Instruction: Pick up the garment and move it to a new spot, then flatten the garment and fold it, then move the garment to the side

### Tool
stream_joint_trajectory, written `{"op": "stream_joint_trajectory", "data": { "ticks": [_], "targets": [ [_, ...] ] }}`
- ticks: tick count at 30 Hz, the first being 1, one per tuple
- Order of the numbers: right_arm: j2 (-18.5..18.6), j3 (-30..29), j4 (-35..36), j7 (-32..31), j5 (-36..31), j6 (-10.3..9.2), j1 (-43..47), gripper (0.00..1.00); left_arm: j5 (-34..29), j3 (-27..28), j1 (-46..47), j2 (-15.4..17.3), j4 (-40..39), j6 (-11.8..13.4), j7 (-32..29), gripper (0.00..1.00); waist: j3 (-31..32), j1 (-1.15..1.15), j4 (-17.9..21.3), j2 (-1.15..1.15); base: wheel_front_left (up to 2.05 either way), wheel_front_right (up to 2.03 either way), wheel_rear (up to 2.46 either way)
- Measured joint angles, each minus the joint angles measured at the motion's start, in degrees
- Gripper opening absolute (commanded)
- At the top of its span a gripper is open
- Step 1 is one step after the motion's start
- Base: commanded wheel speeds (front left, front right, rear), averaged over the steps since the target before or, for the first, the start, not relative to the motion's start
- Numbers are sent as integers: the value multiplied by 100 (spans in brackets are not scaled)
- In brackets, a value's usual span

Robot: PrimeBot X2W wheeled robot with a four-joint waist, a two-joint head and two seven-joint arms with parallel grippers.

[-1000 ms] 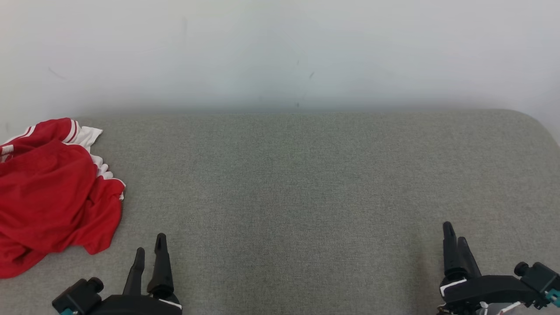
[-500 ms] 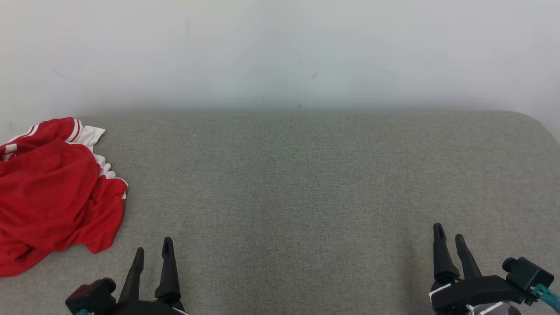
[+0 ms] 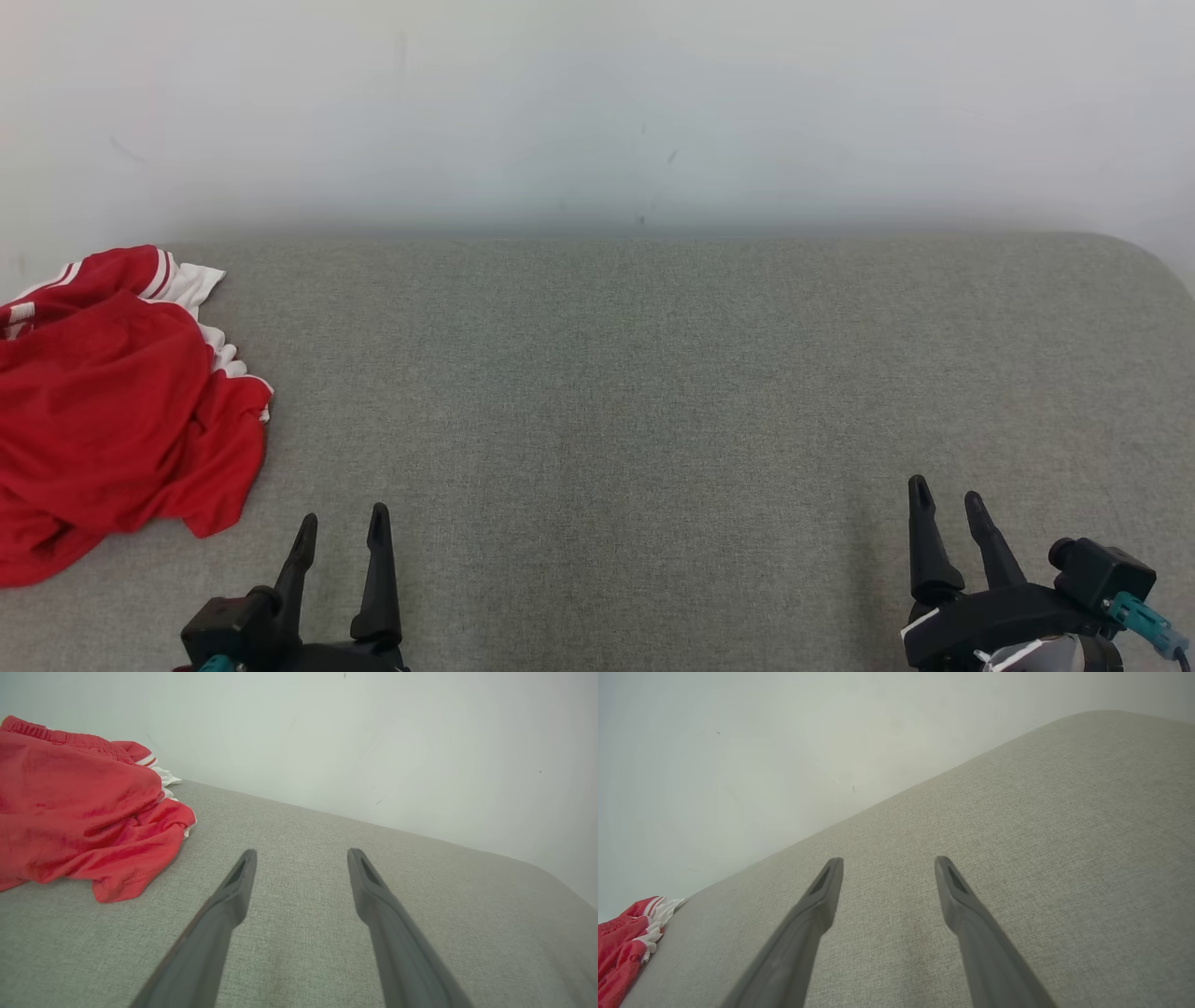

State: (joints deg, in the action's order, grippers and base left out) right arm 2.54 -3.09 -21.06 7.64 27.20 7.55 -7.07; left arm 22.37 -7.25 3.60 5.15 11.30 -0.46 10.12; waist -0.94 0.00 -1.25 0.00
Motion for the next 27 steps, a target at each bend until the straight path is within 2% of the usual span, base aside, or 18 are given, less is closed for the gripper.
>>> {"op": "stream_joint_trajectory", "data": {
  "ticks": [8,17,27],
  "targets": [
    [3,68,-41,111,-359,0,-3,100,-376,-46,2,42,-56,146,97,100,22,0,-2,0,0,0,0],
    [7,102,-81,232,-731,0,-4,100,-694,-74,-11,76,-73,164,190,100,24,0,-15,0,0,0,0],
    [13,238,-133,255,-1061,0,-29,100,-834,54,-19,0,41,-8,293,100,-12,0,-43,0,0,0,0]
  ]
}}
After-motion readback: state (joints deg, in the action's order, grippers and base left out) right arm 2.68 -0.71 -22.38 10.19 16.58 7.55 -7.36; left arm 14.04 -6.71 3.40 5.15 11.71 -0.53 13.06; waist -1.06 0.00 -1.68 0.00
